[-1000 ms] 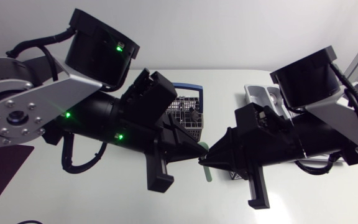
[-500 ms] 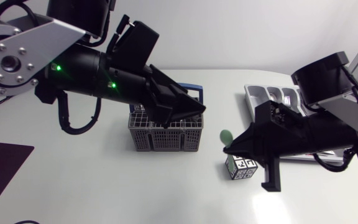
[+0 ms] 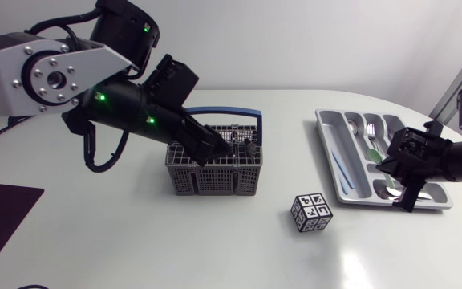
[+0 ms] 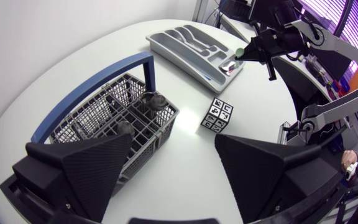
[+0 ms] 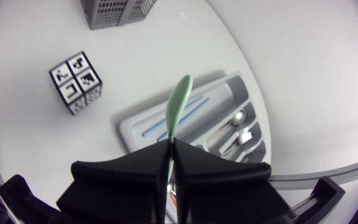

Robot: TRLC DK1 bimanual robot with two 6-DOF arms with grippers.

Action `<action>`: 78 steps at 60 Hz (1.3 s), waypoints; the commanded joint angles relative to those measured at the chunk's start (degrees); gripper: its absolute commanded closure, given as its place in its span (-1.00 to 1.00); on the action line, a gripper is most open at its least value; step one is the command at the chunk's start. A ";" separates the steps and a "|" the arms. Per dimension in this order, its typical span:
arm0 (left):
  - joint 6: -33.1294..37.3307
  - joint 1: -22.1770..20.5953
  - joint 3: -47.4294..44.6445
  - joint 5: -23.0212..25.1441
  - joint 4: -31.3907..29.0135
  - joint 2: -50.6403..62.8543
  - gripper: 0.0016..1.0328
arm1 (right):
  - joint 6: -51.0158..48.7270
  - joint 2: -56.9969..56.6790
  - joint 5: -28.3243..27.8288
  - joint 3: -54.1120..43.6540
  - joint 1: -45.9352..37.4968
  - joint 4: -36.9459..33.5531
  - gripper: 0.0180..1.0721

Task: Transfer all utensils from the basket to the drawer tray.

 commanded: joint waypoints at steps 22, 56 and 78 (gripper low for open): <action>3.40 0.28 -1.22 -6.35 -1.64 0.95 -0.81 | -12.67 16.86 9.72 -4.62 -11.12 19.00 0.89; 4.46 0.37 -3.86 -8.81 -2.52 0.51 -0.81 | -17.16 20.29 17.72 -9.19 -12.96 33.76 -0.37; 4.99 -0.34 -5.26 -11.44 -2.70 0.68 -0.87 | 2.71 5.97 15.79 -1.11 0.13 9.15 -0.71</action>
